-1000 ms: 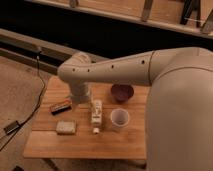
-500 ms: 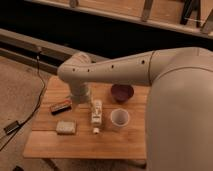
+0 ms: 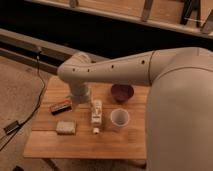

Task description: Push the ceramic bowl across the table

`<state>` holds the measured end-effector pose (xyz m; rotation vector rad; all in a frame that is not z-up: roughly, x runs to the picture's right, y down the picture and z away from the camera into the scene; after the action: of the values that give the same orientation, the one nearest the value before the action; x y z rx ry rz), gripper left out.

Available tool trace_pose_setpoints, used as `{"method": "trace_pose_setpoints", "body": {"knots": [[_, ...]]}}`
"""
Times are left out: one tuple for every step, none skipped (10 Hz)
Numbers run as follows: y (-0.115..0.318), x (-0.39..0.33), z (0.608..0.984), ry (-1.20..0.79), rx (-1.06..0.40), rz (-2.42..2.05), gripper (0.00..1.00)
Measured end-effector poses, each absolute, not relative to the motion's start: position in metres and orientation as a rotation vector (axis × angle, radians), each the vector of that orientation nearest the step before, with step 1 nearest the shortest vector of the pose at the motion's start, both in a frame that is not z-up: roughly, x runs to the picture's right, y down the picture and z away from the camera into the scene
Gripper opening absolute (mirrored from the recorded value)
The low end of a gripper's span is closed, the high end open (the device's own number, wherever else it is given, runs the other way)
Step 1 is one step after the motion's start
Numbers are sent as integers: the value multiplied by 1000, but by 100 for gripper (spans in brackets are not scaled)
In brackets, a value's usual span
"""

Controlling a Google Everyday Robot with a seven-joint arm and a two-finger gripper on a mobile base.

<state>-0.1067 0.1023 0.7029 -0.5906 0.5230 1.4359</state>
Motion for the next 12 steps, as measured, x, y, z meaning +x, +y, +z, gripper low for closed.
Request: {"method": "trace_pose_setpoints", "body": {"knots": [[102,-107,703,523,-591,1436,65],[102,-107,703,523,-591,1436,65],[102,-107,703,523,-591,1436,65],[102,-107,703,523,-591,1436,65],[102,-107,703,523,-591,1436,65],[102,-107,703,523,-591,1436,65],[102,-107,703,523,-591,1436,65],[102,-107,703,523,-591,1436,65],[102,-107,703,523,-591,1436,65],[102,-107,703,523,-591,1436,65],[102,-108,704,522,-592,1437,65],[97,-109,712,521,-597,1442,65]]}}
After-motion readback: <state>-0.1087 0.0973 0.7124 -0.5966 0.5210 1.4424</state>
